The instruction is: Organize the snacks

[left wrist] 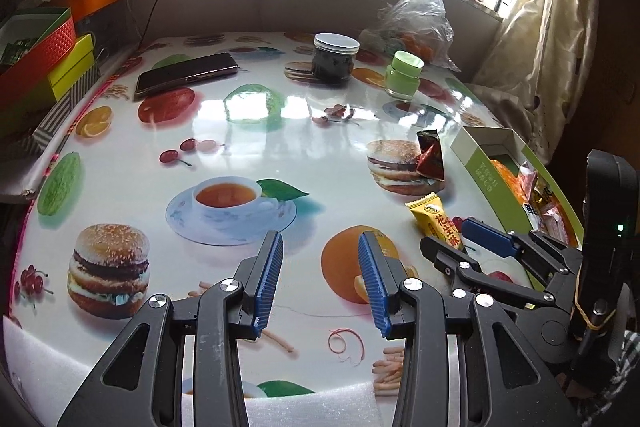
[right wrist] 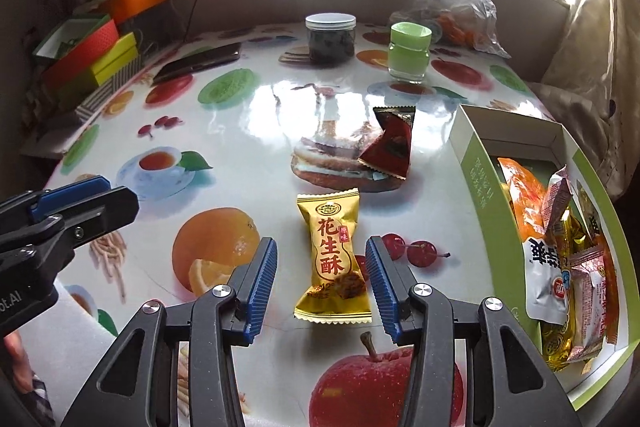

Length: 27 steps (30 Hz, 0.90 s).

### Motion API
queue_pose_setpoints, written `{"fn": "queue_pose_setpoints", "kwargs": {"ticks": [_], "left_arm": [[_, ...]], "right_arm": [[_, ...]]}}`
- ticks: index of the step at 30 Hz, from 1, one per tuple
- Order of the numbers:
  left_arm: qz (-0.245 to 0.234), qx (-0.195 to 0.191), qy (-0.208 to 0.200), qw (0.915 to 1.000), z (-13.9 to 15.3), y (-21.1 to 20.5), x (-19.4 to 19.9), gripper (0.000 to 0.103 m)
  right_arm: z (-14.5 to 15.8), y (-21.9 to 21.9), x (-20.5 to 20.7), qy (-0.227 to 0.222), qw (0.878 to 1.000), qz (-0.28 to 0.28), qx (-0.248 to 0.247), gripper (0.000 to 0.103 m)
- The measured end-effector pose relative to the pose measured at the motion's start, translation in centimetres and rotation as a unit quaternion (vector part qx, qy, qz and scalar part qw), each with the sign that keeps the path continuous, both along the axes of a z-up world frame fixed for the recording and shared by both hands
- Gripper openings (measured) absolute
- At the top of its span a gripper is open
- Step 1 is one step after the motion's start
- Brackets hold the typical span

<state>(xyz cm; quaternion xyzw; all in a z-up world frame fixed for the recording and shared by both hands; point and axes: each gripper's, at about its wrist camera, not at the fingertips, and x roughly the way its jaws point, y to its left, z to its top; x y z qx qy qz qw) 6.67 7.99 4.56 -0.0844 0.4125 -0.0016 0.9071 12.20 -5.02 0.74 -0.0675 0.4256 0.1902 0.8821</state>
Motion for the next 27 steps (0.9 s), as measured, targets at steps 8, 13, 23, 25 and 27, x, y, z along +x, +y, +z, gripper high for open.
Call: {"fn": "queue_pose_setpoints", "kwargs": {"ticks": [8, 13, 23, 25, 27], "left_arm": [[0.005, 0.001, -0.001, 1.0, -0.2, 0.8, 0.0, 0.041], [0.005, -0.002, 0.0, 1.0, -0.2, 0.9, 0.1, 0.041], [0.0, 0.0, 0.007, 1.0, -0.5, 0.5, 0.7, 0.041], [-0.002, 0.001, 0.007, 1.0, -0.5, 0.3, 0.8, 0.041], [-0.004, 0.002, 0.007, 1.0, -0.4, 0.1, 0.9, 0.041]], "right_arm": [[-1.0, 0.7, 0.9, 0.009, 1.0, -0.001, -0.022, 0.045], [-1.2, 0.8, 1.1, 0.013, 1.0, -0.001, -0.022, 0.045], [-1.1, 0.1, 1.2, 0.015, 1.0, -0.011, -0.009, 0.024], [-1.1, 0.0, 1.2, 0.016, 1.0, -0.012, -0.006, 0.023], [-1.0, -0.2, 1.1, 0.015, 1.0, -0.012, -0.001, 0.023]]}}
